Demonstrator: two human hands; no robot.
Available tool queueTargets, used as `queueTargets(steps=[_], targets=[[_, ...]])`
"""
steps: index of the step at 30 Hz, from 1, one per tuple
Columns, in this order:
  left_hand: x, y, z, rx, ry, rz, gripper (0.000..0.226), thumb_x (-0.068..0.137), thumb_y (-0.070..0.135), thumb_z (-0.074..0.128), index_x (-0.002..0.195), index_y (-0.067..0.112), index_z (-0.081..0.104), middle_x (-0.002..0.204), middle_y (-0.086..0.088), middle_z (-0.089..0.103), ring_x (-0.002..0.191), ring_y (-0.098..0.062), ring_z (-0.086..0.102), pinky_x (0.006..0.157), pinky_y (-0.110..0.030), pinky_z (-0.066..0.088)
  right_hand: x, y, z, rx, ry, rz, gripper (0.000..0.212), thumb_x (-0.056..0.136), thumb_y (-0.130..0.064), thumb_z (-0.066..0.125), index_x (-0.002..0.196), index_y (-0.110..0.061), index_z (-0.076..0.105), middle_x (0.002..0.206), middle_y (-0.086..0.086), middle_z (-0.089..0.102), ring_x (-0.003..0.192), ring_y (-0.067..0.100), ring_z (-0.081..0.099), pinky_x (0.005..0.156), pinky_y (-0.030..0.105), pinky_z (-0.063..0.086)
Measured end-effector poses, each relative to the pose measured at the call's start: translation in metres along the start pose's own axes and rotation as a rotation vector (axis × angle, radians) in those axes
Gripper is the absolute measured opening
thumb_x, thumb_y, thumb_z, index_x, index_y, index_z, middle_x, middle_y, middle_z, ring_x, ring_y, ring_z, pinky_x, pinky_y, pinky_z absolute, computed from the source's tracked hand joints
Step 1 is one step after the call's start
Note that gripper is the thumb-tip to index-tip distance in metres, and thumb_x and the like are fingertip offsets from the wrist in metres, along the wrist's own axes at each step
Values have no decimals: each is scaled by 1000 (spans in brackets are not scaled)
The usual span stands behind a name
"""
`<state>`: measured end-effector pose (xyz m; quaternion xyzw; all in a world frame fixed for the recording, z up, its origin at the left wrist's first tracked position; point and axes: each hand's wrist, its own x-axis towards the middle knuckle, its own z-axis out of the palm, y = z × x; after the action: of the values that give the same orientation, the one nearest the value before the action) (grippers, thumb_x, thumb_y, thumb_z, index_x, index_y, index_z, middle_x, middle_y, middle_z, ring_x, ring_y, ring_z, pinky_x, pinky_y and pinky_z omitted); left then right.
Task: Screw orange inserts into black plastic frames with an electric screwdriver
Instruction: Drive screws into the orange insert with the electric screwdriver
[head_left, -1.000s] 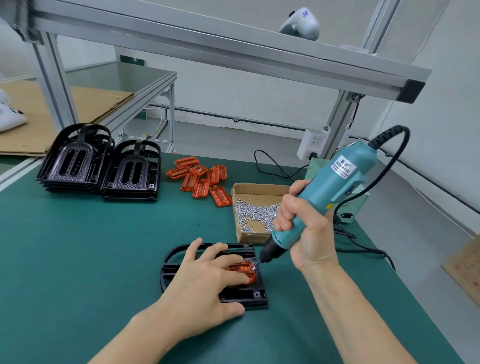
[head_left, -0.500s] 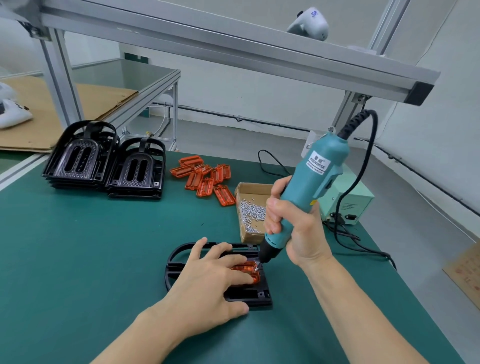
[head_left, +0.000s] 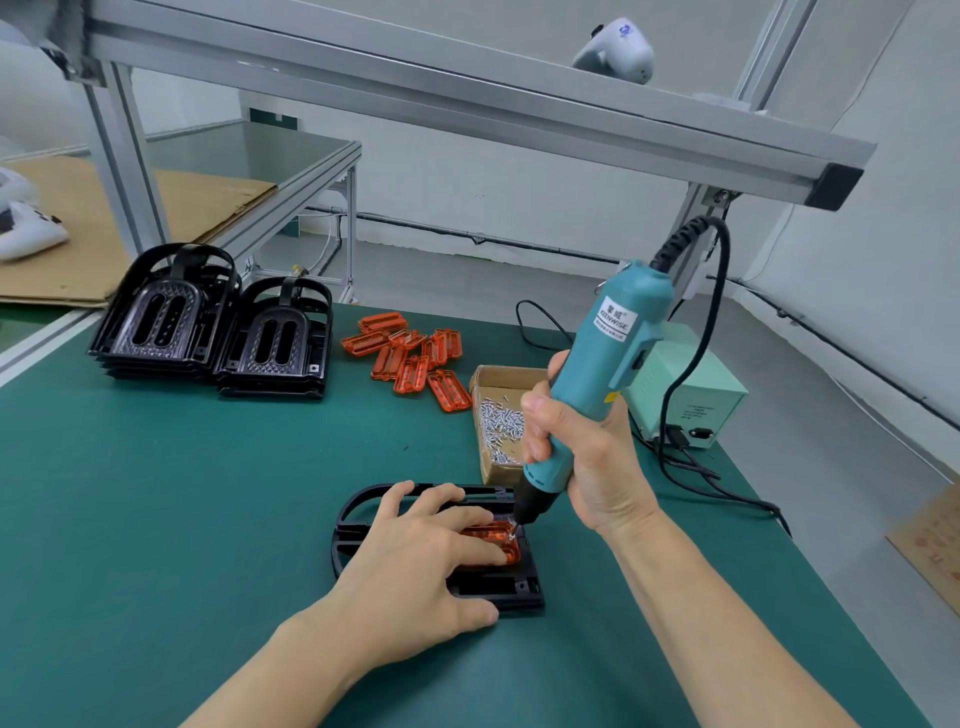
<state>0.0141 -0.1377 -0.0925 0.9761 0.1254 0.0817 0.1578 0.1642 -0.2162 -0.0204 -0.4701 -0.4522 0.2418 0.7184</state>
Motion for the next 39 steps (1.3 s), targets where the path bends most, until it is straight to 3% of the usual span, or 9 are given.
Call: queueTargets(steps=[7, 15, 23, 28, 34, 37, 39], targets=[[0, 1, 0, -15, 14, -4, 51, 73, 64, 51, 124, 54, 52, 144, 31, 32, 138, 2, 9, 113, -36, -8, 0, -3, 4, -45, -148, 9, 13, 73, -15, 65, 67, -25, 58, 47, 1, 46, 40, 15, 42, 52, 28, 45], [2, 1, -1, -13, 6, -2, 50, 73, 63, 52, 123, 54, 53, 143, 32, 32, 137, 4, 8, 109, -31, -8, 0, -6, 3, 25, -166, 54, 16, 69, -13, 64, 78, -26, 61, 49, 2, 44, 40, 14, 40, 51, 27, 45], [1, 0, -2, -32, 3, -10, 50, 75, 62, 54, 124, 54, 52, 145, 31, 31, 137, 5, 6, 109, -31, -9, 1, -5, -2, 94, -54, 105, 18, 63, -10, 66, 78, -18, 60, 48, 0, 42, 38, 13, 38, 48, 24, 40], [3, 1, -3, -30, -3, -20, 50, 73, 63, 54, 123, 53, 53, 143, 32, 33, 136, 5, 9, 107, -31, -8, 14, -24, 1, 4, 50, 20, 23, 69, 0, 59, 72, -22, 62, 47, 1, 41, 38, 15, 35, 48, 24, 37], [2, 4, -6, -68, -33, -45, 49, 74, 64, 54, 121, 51, 56, 140, 34, 33, 135, 6, 9, 112, -33, -7, 30, -56, -7, 142, 188, -86, 19, 72, 0, 57, 77, -19, 57, 52, -2, 41, 40, 13, 39, 48, 23, 38], [5, 7, -14, -204, 2, -33, 51, 69, 70, 51, 112, 46, 63, 130, 36, 41, 131, 11, 17, 113, -32, -2, 22, -53, -11, 208, 333, -176, 20, 75, 0, 58, 78, -20, 55, 54, -2, 43, 43, 14, 41, 51, 24, 40], [14, 8, -22, -353, 116, -26, 43, 67, 65, 53, 98, 40, 71, 113, 36, 53, 119, 17, 33, 112, -32, 12, 16, -49, -16, 241, 444, -214, 20, 75, 0, 59, 78, -20, 55, 54, -3, 44, 44, 14, 42, 52, 24, 40]])
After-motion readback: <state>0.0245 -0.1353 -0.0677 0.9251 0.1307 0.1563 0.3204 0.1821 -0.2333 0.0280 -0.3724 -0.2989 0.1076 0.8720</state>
